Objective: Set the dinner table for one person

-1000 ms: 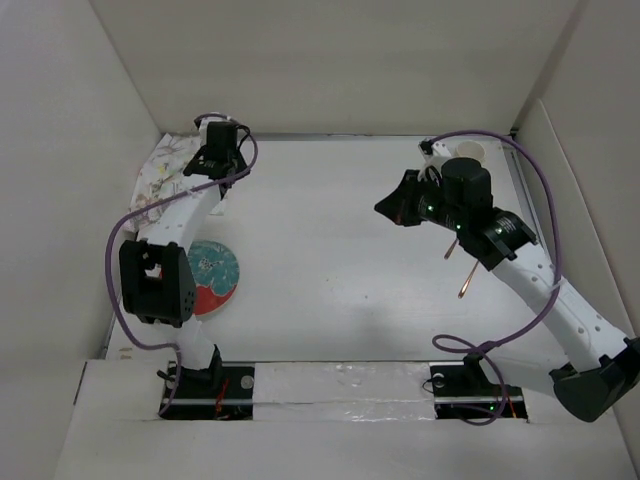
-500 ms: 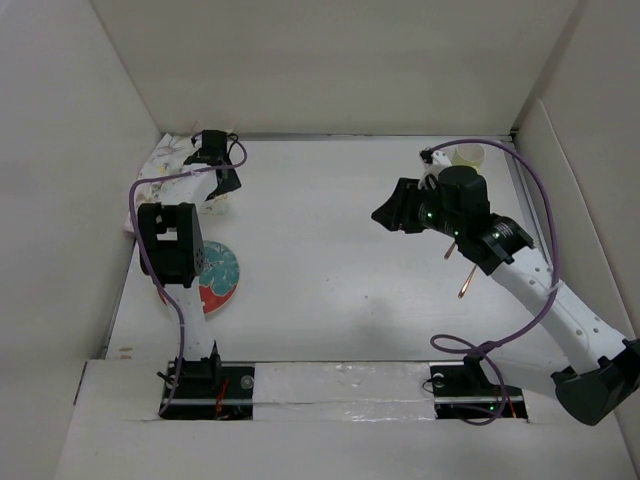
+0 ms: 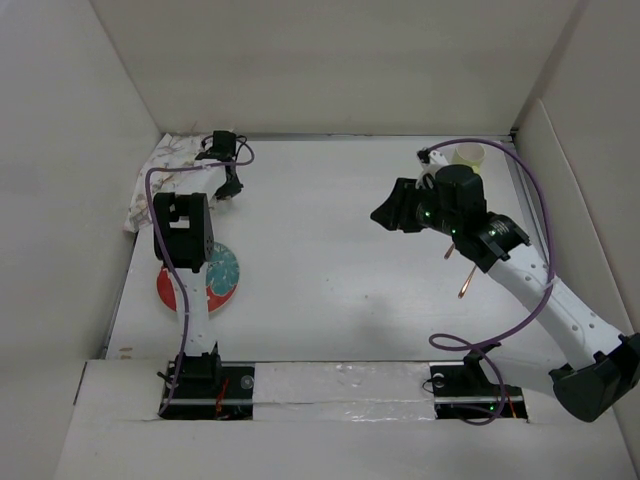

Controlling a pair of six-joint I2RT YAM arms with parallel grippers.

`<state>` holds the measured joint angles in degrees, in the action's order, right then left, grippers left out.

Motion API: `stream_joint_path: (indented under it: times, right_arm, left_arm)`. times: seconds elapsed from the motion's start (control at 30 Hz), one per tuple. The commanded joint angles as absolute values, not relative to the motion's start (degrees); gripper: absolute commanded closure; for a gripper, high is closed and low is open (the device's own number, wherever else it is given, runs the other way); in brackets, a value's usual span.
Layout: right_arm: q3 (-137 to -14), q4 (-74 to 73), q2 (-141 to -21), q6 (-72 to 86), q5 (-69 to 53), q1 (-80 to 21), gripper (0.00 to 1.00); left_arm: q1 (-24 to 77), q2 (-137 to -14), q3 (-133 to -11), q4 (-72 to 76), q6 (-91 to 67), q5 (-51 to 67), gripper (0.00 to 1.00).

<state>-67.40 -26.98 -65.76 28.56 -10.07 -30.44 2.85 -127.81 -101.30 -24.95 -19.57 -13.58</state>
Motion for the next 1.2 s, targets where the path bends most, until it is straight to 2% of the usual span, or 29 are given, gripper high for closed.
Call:
stream_joint_path:
  times: [0.0,0.07,0.2,0.3,0.53,0.6,0.7,0.77,0.83,0.87,0.9,1.0,1.17]
  right_arm:
    - [-68.64,-25.31,-65.30,27.25,-9.32,-29.97,0.49]
    - [-68.73,-25.31,-65.30,27.16,-9.05,-29.44,0.49]
    - [-69.17,-25.31,-65.04,26.98,-8.61,-28.21,0.49]
    - [-69.17,-25.14,-65.65,27.07,-8.44,-27.69,0.50]
    - [-69.96,-25.31,-65.92,27.16,-8.70,-27.69,0.51]
    - [-69.35,-24.88,-65.48,27.33,-7.91,-27.69,0.50]
    - [-68.64,-24.69,-65.48,27.86,-7.65,-27.16,0.50]
    - [-68.91,-25.66,-65.13,27.95,-7.82,-27.16,0.49]
    - [-68.38,-25.49,-64.25,27.95,-7.74,-27.16,0.49]
    - [-68.03,-25.49,-63.81,27.86,-7.56,-27.16,0.49]
    - [-67.16,-25.49,-62.85,27.95,-7.21,-27.16,0.49]
    - [-65.75,-25.49,-61.62,28.21,-7.47,-27.16,0.49]
    - [-65.21,-25.31,-61.35,28.65,-8.17,-27.16,0.50]
  left_arm:
    - [3.69,-129.46,-102.83,-29.09,-19.07,-14.33,0.81]
    - [4.22,-130.16,-103.01,-29.27,-18.90,-14.15,1.00]
    - [6.94,-128.94,-102.92,-27.86,-18.54,-8.53,1.00]
    - [12.03,-125.78,-103.01,-24.88,-19.07,-5.72,1.00]
    - [22.05,-127.27,-110.13,-26.90,-21.71,-2.64,1.00]
    - [26.00,-126.91,-110.21,-24.53,-22.15,1.82,1.00]
    - [29.70,-127.71,-115.48,-27.85,-23.11,-5.60,1.00]
    - [29.18,-125.51,-112.68,-26.10,-25.58,-8.61,1.00]
    - [24.99,-121.13,-106.83,-24.36,-26.63,-9.92,0.86]
    - [23.31,-119.72,-104.87,-23.13,-26.72,-10.89,0.71]
    - [21.46,-117.88,-103.64,-23.03,-26.46,-11.33,0.67]
    - [15.92,-116.63,-100.99,-24.87,-23.66,-14.67,0.59]
    - [11.70,-116.72,-95.63,-25.75,-20.22,-19.33,0.55]
